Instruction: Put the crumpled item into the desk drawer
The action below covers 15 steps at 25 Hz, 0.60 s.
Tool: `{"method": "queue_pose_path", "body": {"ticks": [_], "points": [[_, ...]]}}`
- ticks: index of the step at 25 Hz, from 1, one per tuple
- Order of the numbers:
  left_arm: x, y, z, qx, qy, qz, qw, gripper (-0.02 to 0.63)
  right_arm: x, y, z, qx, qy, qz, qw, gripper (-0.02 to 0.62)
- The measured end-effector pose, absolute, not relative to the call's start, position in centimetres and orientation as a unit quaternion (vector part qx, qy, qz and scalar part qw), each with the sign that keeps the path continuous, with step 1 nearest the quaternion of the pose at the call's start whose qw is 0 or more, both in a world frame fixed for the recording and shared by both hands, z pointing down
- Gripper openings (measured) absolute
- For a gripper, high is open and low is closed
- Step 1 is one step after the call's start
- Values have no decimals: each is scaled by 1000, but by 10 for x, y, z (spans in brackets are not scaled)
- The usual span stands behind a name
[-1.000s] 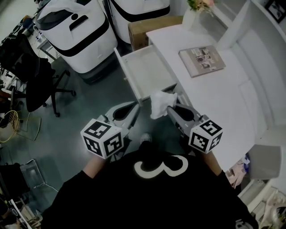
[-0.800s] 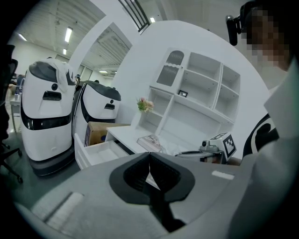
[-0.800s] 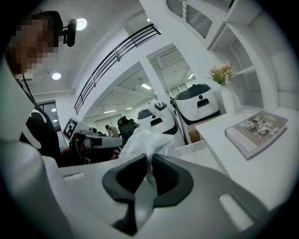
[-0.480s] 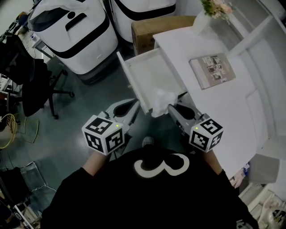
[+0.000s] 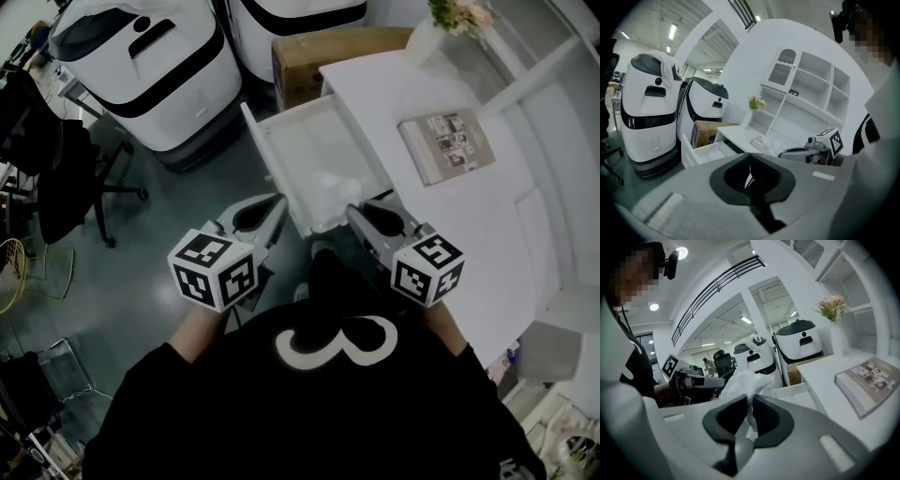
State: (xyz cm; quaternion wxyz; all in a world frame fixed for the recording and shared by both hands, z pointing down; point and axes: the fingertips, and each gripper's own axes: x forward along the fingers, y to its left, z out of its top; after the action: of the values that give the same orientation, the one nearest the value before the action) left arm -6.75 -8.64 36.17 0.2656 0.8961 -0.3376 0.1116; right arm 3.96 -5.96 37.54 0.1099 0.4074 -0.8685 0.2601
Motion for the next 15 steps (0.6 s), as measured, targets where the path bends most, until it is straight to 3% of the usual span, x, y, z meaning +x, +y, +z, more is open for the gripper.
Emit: {"method": "queue_pose_path", "body": {"ticks": [15], "points": [[-79,-148,387,869,-381,119,292,11,37,-151,392,385,-874,273,117,40]]}}
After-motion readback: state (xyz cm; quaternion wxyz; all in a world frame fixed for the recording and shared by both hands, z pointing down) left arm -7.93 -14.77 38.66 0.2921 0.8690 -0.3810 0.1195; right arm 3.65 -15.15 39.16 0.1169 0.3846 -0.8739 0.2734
